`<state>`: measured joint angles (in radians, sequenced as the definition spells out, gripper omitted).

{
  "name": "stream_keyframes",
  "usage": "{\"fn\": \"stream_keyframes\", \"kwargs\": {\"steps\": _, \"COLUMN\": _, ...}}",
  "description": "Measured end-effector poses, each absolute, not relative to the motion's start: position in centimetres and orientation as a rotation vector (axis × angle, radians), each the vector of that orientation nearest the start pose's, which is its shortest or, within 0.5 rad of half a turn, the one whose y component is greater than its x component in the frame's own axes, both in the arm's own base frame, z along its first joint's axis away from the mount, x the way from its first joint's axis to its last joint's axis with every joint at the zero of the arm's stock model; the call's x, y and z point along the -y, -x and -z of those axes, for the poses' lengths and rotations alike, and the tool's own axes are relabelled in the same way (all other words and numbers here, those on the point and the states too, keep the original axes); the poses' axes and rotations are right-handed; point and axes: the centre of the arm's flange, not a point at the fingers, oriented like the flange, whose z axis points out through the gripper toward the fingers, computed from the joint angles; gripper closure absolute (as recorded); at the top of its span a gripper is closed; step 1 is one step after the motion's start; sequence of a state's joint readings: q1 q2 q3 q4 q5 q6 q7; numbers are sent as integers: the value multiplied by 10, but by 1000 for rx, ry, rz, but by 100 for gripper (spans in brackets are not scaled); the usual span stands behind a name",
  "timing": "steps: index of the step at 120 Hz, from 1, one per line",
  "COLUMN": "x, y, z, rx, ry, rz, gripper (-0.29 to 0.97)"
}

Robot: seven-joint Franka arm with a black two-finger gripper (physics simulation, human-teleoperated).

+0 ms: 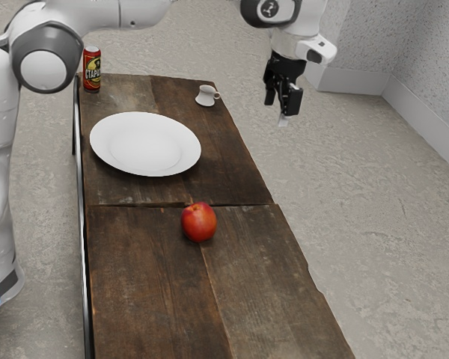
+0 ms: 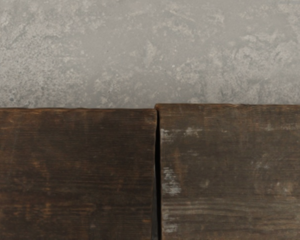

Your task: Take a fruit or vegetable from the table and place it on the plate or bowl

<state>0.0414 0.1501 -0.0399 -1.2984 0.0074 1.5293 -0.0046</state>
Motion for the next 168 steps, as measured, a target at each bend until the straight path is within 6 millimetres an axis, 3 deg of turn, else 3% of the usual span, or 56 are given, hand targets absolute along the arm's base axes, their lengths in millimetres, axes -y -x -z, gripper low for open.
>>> {"fn": "stream_keyframes", "kwargs": {"steps": 30, "x": -19, "y": -593, "z": -662, "rx": -18, "ry": 3138, "rz": 83, "gripper": 0}}
{"fn": "stream_keyframes", "kwargs": {"steps": 47, "x": -15, "y": -593, "z": -653, "rx": -254, "ry": 3127, "rz": 37, "gripper": 1}}
{"fn": "stream_keyframes", "kwargs": {"steps": 60, "x": -14, "y": -592, "z": -625, "rx": -501, "ry": 3104, "rz": -23, "gripper": 1}}
{"fn": "stream_keyframes", "kwargs": {"steps": 79, "x": -18, "y": -562, "z": -586, "rx": -793, "ry": 3047, "rz": -29, "gripper": 1}}
{"fn": "stream_keyframes", "kwargs": {"steps": 102, "x": -12, "y": -523, "z": -564, "rx": -1066, "ry": 2956, "rz": 59, "gripper": 1}}
{"fn": "stream_keyframes", "kwargs": {"steps": 117, "x": -5, "y": -509, "z": -548, "rx": -1205, "ry": 2909, "rz": 110, "gripper": 1}}
{"fn": "stream_keyframes", "kwargs": {"steps": 134, "x": 25, "y": -503, "z": -550, "rx": -1377, "ry": 2829, "rz": 193, "gripper": 1}}
{"fn": "stream_keyframes", "kwargs": {"steps": 168, "x": 51, "y": -460, "z": -538, "rx": -1579, "ry": 2756, "rz": 202, "gripper": 1}}
